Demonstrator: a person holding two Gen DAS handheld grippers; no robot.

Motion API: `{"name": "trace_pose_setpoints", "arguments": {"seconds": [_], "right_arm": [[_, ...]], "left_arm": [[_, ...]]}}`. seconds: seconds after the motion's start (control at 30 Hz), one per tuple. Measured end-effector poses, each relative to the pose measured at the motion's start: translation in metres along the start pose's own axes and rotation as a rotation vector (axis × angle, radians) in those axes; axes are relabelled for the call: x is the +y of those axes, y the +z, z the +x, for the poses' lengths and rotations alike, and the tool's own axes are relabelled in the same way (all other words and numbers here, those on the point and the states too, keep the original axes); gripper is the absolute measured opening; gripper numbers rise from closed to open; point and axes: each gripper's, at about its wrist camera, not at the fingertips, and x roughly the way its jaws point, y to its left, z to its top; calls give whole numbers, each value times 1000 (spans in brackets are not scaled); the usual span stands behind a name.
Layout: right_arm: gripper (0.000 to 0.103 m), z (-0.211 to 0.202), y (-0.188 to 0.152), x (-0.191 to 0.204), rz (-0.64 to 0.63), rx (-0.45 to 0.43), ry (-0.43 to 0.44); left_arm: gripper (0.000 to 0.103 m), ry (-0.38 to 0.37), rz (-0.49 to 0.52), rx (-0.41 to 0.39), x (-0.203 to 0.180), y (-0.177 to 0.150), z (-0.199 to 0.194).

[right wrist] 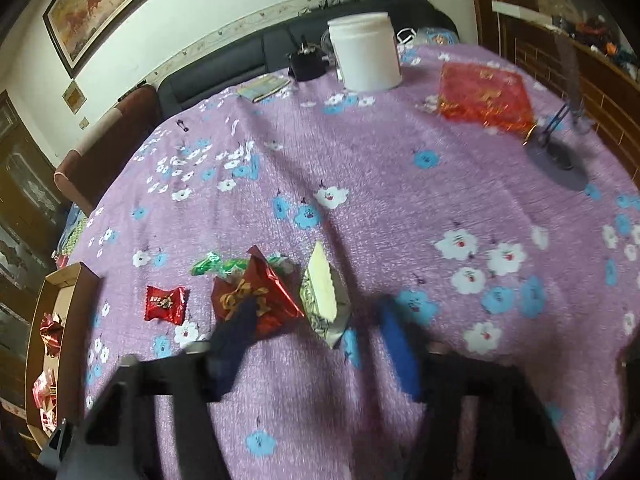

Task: Organize snacks
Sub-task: 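Grasp the small red candy with the left tool while the right grasps the green-white packet, then carry both snacks to the box and open both tools to release them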

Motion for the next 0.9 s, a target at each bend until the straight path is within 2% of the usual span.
{"name": "trace_pose_setpoints", "arguments": {"seconds": [0.03,0.07,0.1,0.27,0.5,0.63,0.7,0.73,0.77,0.8,0.83,0.9], "right_arm": [[33,2,-1,-3,5,7,11],[30,2,-1,-6,8,-4,11],[25,2,-1,-8,10,-6,13],[23,1,0,-16,46,3,63],[23,-12,2,-20,54,-21,110],[23,-10,3,-26,71,-9,119],[23,-7,3,-28,76,4,123],[23,-6,3,-28,77,8,127],[23,-7,2,-28,76,8,132],[23,-7,3,-28,77,7,139],[23,-8,3,-29,80,4,153],[23,-10,4,-30,87,-1,182]], "left_arm": [[91,-55,-38,3,8,3,-2],[89,-90,-73,10,16,6,-4],[88,-99,-103,12,25,12,-4],[88,-16,-123,-2,48,50,3],[88,62,70,-6,42,101,42],[88,122,158,9,41,113,64],[87,127,196,35,39,111,71],[73,109,196,31,39,111,72],[56,48,178,46,40,110,71],[47,40,166,44,40,111,70],[32,49,165,48,40,111,68],[30,46,144,49,41,111,65]]}}
